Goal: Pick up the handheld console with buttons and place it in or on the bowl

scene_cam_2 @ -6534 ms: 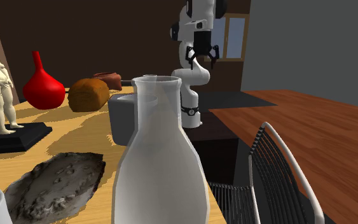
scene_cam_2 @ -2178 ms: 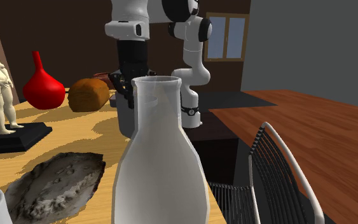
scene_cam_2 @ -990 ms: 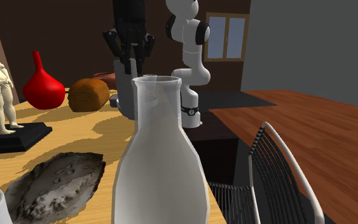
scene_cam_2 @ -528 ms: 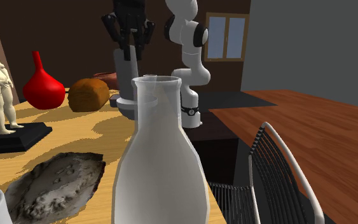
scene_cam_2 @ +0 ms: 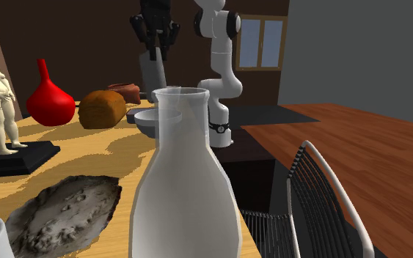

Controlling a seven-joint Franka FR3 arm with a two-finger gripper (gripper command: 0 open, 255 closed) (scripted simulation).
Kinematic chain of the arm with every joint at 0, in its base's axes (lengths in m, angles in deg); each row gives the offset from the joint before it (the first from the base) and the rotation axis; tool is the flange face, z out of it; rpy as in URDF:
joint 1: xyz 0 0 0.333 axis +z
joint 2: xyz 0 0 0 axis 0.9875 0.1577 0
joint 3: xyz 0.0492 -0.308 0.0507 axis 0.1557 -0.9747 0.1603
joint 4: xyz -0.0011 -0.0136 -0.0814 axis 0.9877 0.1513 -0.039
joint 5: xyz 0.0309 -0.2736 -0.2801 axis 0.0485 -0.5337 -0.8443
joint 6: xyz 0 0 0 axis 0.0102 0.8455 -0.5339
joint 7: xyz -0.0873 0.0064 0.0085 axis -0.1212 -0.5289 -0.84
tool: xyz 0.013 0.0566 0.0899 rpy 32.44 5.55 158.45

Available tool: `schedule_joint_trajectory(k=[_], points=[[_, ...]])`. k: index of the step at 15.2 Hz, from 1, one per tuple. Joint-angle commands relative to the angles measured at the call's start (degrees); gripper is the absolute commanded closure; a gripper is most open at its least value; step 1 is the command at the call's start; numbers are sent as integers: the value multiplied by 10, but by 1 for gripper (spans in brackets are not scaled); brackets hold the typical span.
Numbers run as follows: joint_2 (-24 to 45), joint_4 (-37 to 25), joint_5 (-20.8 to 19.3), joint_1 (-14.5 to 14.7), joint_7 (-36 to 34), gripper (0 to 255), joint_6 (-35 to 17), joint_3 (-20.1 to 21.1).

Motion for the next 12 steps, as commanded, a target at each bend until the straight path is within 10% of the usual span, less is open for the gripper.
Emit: schedule_joint_trajectory(k=[1,12], points=[[-49,52,-23,6,-1,255,-8,-1],[-288,237,-128,-10,-8,255,21,19]])
